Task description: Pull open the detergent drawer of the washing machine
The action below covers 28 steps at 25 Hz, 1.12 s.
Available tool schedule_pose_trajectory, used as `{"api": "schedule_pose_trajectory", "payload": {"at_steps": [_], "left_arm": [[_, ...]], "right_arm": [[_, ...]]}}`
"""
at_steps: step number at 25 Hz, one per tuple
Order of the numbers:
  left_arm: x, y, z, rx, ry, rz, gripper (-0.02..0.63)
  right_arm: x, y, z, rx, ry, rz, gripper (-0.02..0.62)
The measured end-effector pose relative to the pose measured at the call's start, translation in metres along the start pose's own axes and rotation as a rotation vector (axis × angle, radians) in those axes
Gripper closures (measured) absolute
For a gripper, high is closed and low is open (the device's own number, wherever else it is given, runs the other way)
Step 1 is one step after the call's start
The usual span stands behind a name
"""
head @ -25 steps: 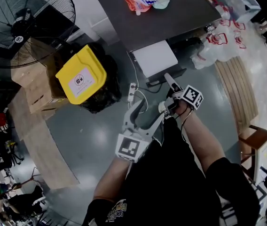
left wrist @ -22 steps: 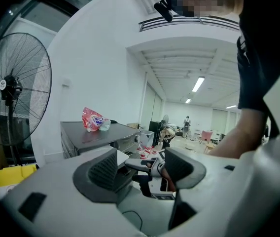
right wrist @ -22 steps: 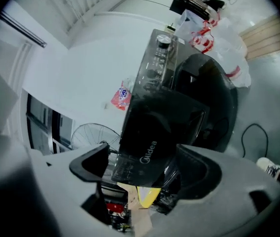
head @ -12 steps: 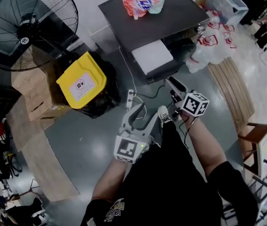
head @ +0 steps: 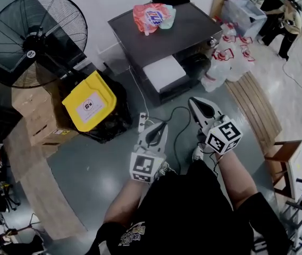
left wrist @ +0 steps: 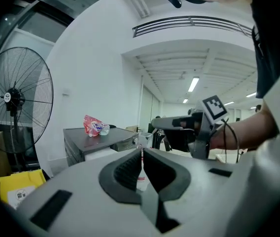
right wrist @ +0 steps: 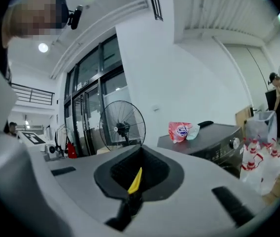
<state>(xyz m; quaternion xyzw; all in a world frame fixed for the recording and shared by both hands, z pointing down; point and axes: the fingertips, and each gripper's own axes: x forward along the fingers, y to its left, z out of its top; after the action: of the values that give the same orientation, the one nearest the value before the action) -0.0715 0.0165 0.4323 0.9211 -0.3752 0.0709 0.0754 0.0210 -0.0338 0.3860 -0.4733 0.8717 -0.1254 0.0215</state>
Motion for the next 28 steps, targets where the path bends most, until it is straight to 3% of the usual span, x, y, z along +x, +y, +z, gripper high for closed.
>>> {"api": "schedule_pose_trajectory", "payload": {"at_steps": [8, 18, 28], "left_arm": [[0.02, -0.039, 0.01, -0.033, -0.025, 0.038, 0.592], [0.033, -0.11, -0.005, -0.008, 0.034, 0.156, 0.592], [0.028, -0.136, -0.01, -0.024, 0.028, 0.259, 0.592]], "right_arm": [[-0.042, 0.008, 0.018, -0.177, 0.054, 0.08, 0.591], [-0.095, -0.009, -0.006, -0.137, 0.077, 0.225, 0.591], [-0.116, -0.014, -0.016, -0.125, 0.096, 0.32, 0.591]]}}
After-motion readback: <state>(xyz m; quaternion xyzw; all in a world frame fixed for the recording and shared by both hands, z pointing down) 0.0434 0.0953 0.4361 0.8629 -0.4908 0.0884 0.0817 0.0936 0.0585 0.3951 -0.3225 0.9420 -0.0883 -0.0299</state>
